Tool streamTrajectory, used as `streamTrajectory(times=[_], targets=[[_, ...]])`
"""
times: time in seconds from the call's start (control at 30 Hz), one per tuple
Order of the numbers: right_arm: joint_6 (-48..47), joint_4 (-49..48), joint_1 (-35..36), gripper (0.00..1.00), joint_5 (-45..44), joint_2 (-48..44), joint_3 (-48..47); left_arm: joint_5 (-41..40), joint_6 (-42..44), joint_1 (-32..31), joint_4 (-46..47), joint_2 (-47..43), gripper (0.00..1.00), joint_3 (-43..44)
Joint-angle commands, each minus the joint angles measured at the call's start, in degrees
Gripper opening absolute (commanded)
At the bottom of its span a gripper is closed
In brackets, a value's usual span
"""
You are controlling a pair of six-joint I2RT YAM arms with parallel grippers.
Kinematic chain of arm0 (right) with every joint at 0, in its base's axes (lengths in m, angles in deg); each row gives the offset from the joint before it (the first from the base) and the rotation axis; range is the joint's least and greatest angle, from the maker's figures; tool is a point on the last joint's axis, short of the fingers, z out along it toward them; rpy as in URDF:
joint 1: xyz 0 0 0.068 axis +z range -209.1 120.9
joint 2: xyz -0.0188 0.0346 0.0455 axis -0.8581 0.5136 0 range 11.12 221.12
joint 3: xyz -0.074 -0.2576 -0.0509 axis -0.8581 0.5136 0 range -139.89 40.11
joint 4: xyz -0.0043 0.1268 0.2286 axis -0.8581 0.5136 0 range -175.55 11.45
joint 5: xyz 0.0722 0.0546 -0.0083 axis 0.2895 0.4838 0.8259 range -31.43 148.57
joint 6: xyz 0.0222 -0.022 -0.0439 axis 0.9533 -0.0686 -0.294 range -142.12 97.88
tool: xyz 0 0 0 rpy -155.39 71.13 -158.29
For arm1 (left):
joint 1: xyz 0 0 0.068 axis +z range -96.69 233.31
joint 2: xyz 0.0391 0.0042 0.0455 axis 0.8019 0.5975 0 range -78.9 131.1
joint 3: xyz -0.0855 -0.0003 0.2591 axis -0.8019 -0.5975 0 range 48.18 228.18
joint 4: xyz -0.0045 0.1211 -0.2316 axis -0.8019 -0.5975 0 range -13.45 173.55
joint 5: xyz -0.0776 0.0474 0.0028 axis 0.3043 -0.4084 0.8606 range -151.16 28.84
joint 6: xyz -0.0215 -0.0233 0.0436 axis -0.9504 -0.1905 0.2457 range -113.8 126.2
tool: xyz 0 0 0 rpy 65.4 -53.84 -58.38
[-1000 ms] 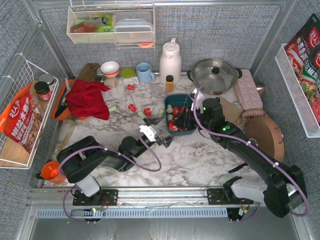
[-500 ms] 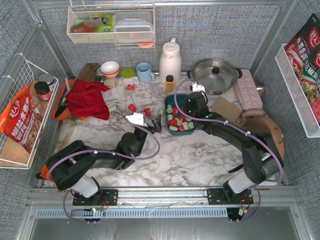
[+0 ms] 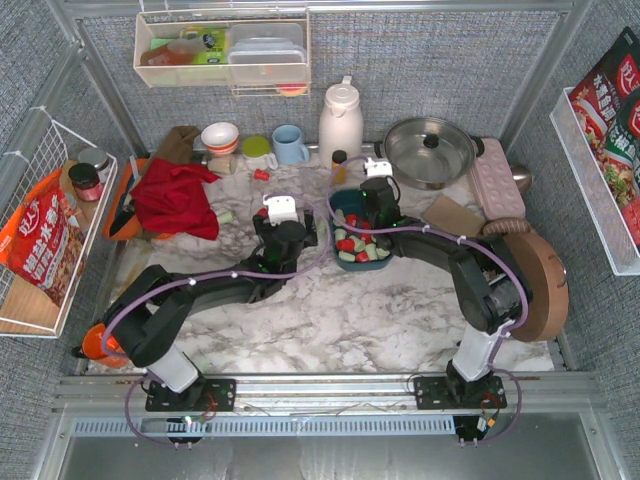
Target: Mix the coffee capsules in the storage basket
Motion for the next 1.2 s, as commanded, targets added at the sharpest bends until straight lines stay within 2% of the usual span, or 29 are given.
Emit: streamTrajectory(times=[0.0,0.13,0.23,0.57,0.93,1.17], targets=[[-2.80,-2.26,0.17,0.29,-1.45,-0.04,-0.09,0.55,-4.80,2.16,-8.50,1.75,0.99,2.86],[-3.40,-1.71,0.15,0.52,0.03,-0.37,-0.09,3.12,-8.55,5.28,-13.83,3.88,0.99,6.48],[-5.13,-2.05,-0.08,0.60,1.47,-0.89,0.12,5.66,-11.93,7.73,-17.28,5.76,0.99,8.78],[-7.63,-1.93,-0.08,0.63,5.17,-2.69,0.45,9.68,-23.73,13.13,-28.63,13.35,0.99,16.67],[-7.61,-1.50,-0.03,0.63,5.98,-3.37,0.48,12.53,-31.18,14.87,-32.81,19.36,0.81,22.40],[-7.54,-1.09,-0.10,0.63,6.46,-3.45,0.20,13.17,-35.78,15.46,-34.09,21.72,0.64,24.96]])
